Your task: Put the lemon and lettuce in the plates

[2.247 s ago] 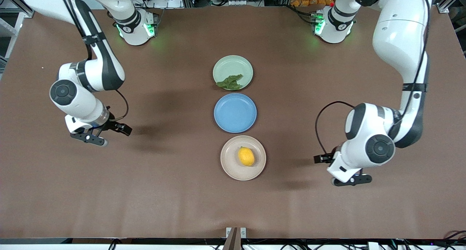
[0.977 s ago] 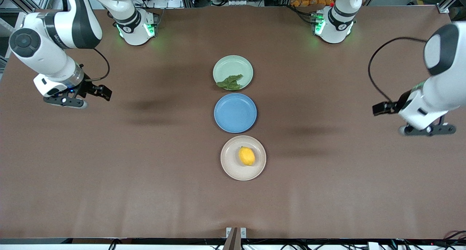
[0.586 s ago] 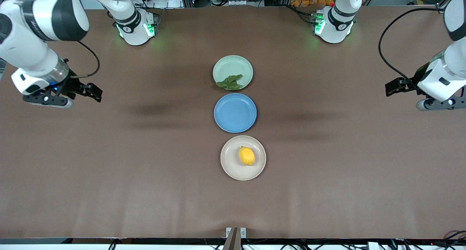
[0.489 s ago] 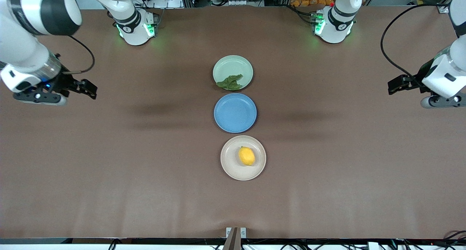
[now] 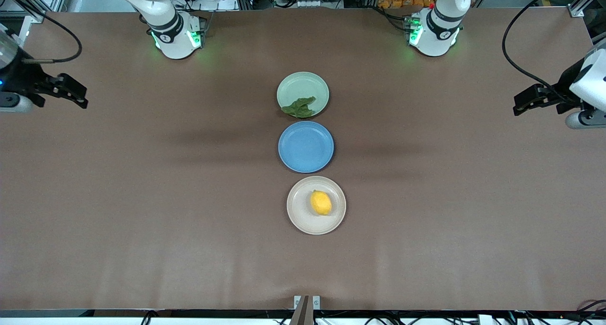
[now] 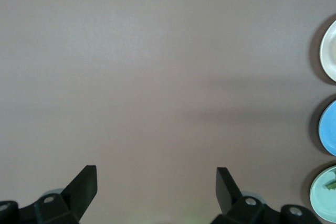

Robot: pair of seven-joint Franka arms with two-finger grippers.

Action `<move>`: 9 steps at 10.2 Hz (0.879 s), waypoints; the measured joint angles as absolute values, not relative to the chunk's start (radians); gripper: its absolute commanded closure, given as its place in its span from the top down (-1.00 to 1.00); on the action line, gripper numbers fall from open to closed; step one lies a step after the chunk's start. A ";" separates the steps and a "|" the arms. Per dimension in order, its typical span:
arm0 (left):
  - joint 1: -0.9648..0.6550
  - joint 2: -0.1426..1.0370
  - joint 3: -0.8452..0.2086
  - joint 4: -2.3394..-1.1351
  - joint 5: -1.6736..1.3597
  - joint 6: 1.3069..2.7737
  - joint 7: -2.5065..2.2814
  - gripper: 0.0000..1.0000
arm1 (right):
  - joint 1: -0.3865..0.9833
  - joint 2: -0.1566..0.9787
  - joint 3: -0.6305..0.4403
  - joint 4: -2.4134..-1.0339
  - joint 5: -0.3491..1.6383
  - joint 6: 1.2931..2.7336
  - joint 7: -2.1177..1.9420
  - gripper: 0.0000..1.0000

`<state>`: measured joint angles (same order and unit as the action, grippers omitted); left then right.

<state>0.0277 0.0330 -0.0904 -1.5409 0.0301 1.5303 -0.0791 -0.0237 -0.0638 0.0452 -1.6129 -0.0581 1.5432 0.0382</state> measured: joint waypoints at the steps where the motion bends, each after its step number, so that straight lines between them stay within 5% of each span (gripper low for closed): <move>1: 0.029 0.034 -0.103 -1.538 0.030 1.530 -0.079 1.00 | -0.024 -0.040 0.045 -1.559 -0.049 1.516 0.035 1.00; 9: 0.039 0.064 -0.124 -1.530 0.030 1.529 -0.079 1.00 | -0.024 -0.015 0.029 -1.490 0.023 1.467 0.032 1.00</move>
<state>0.0389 0.0644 -0.1237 -1.5305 0.0300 1.5293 -0.0791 -0.0237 -0.0150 0.0292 -1.4903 0.0233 1.4673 0.0318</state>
